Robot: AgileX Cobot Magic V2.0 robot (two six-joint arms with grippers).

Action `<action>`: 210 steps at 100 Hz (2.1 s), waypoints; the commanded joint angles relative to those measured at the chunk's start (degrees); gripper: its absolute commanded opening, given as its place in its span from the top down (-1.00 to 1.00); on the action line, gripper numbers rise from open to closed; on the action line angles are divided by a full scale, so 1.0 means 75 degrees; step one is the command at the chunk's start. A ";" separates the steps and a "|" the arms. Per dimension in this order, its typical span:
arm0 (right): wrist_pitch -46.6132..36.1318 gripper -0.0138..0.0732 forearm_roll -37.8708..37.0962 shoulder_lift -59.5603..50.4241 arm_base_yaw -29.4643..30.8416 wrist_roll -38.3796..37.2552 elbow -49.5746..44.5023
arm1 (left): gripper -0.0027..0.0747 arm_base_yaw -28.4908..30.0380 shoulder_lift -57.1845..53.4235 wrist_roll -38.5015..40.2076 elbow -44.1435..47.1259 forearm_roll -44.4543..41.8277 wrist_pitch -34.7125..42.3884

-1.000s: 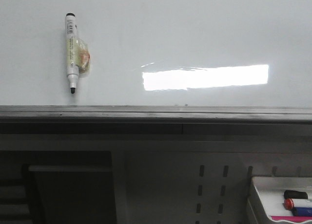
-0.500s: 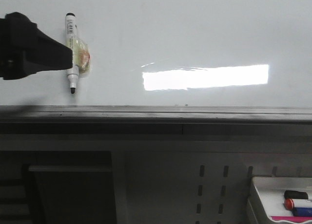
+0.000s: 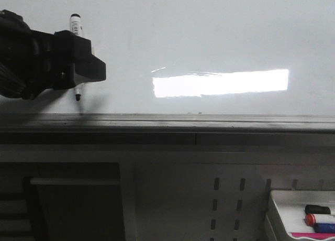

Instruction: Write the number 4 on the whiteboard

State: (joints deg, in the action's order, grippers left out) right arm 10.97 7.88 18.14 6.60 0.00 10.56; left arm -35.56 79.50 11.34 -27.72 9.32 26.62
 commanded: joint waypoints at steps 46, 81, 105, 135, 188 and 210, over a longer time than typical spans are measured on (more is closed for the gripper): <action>0.0254 0.83 0.0022 0.0188 -0.1666 0.0000 0.0528 | 0.98 -0.0063 0.0237 -0.0013 -0.0226 -0.0155 0.0524; 0.1086 0.36 0.0076 0.1614 -0.5424 0.0084 0.1980 | 0.98 -0.0174 -0.1138 0.0037 -0.0129 -0.7368 0.0607; 0.0936 -0.32 0.0076 0.3348 -0.7051 0.0091 0.3397 | 0.98 -0.0174 -0.1980 0.0037 -0.0129 -0.9733 0.0981; 0.0432 -0.32 0.0076 0.5073 -0.7563 0.0331 0.4391 | 0.98 -0.0174 -0.2092 0.0068 -0.0129 -0.9798 0.0973; 0.0674 0.84 0.0034 0.5460 -0.7744 0.0419 0.4662 | 0.63 -0.0174 -0.2106 0.0151 -0.0129 -0.9765 0.0973; 0.0617 0.84 0.0156 0.5466 -0.7730 0.0419 0.4701 | -0.21 0.0080 -0.2292 0.1121 -0.0129 -0.8848 0.0469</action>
State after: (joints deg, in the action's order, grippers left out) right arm 19.57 8.56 59.74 -51.36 2.77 43.58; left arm -35.68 64.39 16.87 -27.07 -62.27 30.26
